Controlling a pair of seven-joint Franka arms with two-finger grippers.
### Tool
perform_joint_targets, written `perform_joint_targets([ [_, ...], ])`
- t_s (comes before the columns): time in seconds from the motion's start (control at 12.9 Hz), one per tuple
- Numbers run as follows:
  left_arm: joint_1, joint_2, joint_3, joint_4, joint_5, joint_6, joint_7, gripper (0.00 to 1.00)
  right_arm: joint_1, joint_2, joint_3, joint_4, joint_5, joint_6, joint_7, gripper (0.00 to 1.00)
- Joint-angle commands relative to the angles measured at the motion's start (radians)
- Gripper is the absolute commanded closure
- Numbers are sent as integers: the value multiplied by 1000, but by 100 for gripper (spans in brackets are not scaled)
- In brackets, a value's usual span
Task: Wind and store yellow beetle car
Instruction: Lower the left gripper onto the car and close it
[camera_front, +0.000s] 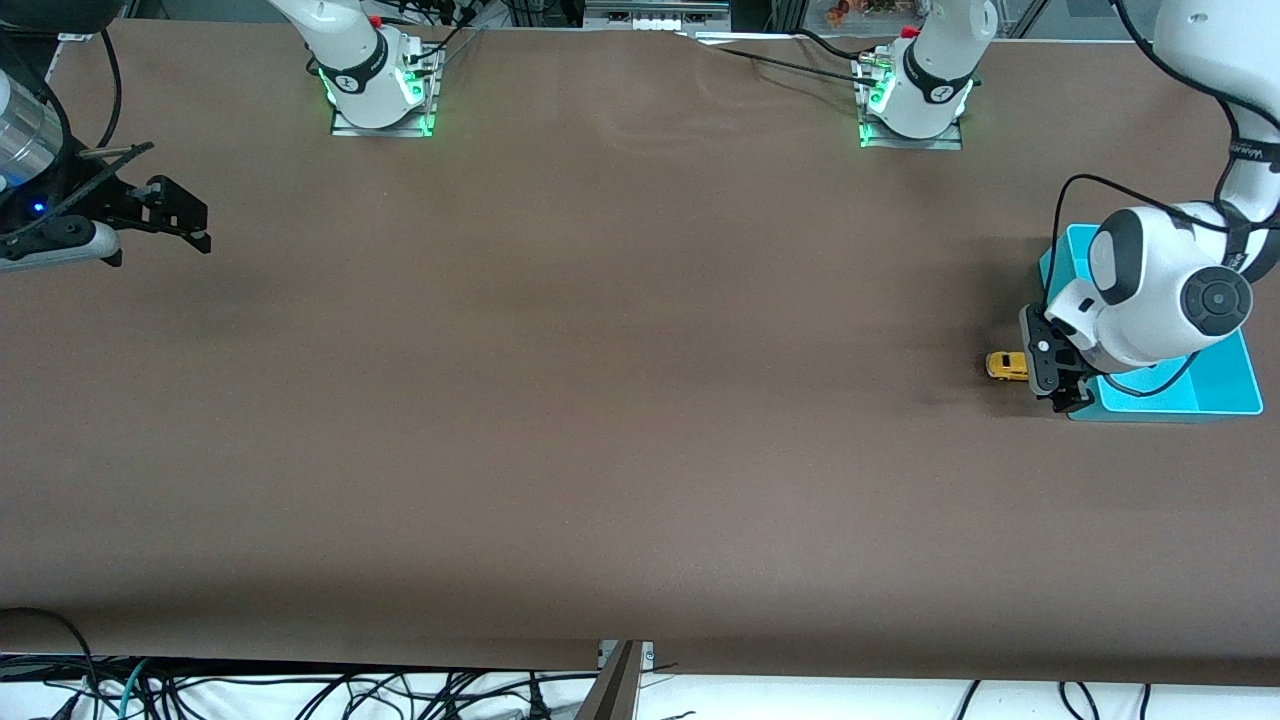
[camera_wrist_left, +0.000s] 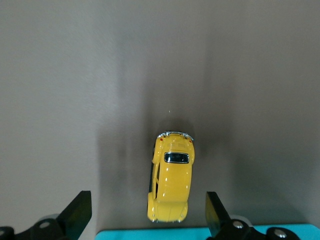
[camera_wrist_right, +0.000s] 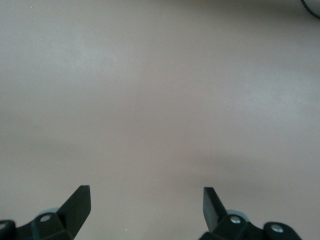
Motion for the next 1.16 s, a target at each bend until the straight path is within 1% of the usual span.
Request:
perform_joint_targets([
  [0.0, 7, 21, -8, -19, 19, 49, 20, 0, 4, 11, -2, 35, -8, -29, 17, 1],
  [0.62, 39, 84, -10, -34, 18, 75, 20, 0, 0, 16, -5, 33, -9, -29, 15, 1],
  [0.7, 39, 84, -10, -39, 18, 81, 21, 1, 0, 16, -5, 33, -9, -29, 15, 1],
  [0.85, 39, 84, -10, -40, 18, 83, 24, 21, -2, 17, -5, 33, -9, -29, 15, 1],
  [0.93, 39, 82, -8, -40, 18, 83, 29, 44, -2, 17, -5, 33, -9, -29, 15, 1],
  [1.01, 40, 82, -8, -40, 19, 83, 30, 61, -2, 16, -5, 33, -8, -29, 14, 1],
  [1.08, 41, 81, -10, -39, 18, 83, 33, 73, -3, 17, -6, 33, -9, -29, 14, 1],
])
